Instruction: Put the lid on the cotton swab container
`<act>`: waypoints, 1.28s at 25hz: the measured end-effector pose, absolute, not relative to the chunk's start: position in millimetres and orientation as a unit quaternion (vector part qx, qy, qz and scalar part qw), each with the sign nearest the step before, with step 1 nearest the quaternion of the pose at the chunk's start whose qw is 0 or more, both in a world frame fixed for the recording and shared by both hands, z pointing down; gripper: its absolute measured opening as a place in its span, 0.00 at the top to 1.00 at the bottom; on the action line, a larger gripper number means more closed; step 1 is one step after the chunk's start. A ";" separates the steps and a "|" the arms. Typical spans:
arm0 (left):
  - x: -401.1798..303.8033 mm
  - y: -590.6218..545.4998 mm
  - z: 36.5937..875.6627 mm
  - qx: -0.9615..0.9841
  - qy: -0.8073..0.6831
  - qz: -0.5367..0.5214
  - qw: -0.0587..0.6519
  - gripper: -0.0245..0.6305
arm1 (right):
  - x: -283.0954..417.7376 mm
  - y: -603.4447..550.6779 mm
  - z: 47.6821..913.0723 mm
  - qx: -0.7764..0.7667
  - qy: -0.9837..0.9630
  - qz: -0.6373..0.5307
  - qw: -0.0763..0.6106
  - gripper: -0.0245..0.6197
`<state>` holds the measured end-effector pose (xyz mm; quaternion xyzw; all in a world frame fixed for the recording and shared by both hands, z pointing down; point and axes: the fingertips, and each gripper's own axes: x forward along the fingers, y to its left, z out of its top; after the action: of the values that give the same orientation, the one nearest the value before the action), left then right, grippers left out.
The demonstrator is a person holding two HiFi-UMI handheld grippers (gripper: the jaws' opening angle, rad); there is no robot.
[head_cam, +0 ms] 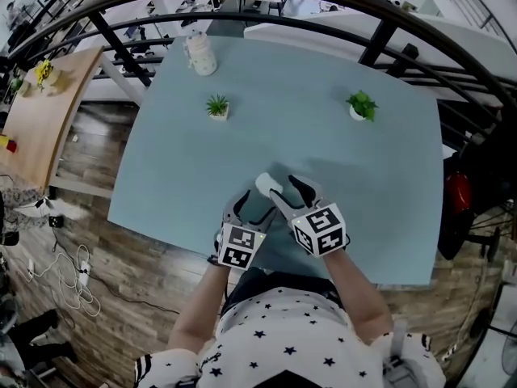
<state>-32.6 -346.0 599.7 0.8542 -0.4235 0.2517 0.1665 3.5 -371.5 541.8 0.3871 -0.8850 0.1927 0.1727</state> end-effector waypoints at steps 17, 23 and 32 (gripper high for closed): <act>-77.6 -244.4 534.7 0.840 -0.492 0.152 0.171 0.95 | 12.7 -252.2 506.8 0.444 -0.871 0.150 0.150 0.93; -88.1 -197.7 518.2 0.839 -0.498 0.149 0.162 0.96 | 3.7 -201.9 498.4 0.441 -0.874 0.145 0.140 0.95; -94.4 -122.2 506.6 0.839 -0.503 0.132 0.160 0.96 | -4.6 -122.8 488.0 0.429 -0.884 0.128 0.133 0.95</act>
<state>-94.4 -122.2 506.6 0.8387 -0.5034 0.1321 0.1603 -4.6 -122.8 488.0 0.4293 -0.8842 0.1276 0.1326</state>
